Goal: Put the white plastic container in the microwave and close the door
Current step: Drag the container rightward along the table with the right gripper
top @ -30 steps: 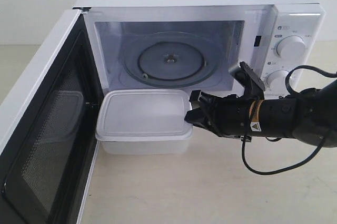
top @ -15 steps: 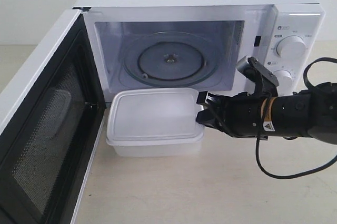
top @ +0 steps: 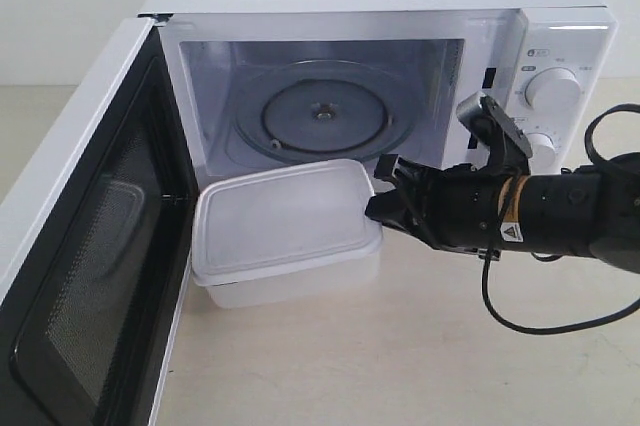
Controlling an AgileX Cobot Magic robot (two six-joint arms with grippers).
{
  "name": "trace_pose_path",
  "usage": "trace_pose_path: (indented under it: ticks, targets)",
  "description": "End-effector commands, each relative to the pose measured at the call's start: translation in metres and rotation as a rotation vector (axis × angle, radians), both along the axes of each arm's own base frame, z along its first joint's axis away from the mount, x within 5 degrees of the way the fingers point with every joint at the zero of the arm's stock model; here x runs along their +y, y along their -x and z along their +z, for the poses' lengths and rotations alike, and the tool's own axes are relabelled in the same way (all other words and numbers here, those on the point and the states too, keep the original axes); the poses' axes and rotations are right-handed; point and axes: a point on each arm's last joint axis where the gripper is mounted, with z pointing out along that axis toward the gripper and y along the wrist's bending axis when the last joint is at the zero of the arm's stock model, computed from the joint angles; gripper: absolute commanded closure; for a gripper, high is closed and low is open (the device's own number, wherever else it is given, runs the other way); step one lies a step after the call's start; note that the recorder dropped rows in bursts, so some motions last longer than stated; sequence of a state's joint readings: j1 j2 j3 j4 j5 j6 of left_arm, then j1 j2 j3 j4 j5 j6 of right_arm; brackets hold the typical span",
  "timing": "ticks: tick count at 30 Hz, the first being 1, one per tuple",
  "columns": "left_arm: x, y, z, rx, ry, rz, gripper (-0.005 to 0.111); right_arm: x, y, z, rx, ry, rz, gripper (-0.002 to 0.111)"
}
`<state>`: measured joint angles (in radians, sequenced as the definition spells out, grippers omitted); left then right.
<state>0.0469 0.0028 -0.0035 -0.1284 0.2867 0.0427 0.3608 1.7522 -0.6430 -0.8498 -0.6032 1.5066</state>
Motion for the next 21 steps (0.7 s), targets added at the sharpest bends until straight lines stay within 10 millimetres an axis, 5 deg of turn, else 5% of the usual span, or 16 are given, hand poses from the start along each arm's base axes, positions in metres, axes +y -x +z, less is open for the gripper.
trace_pose_path:
  ticks: [1, 9, 21]
  targets:
    - [0.0, 0.0, -0.001, 0.002, -0.01, 0.002, 0.102, -0.001, -0.001, 0.004, -0.005, -0.028, -0.025, 0.108]
    - [0.0, 0.0, -0.001, 0.002, -0.01, 0.002, 0.102, -0.016, 0.007, -0.015, 0.067, 0.178, -0.022, 0.108]
    - [0.0, 0.0, -0.001, 0.002, -0.01, 0.002, 0.102, -0.106, 0.037, -0.041, 0.129, 0.107, -0.17, 0.108]
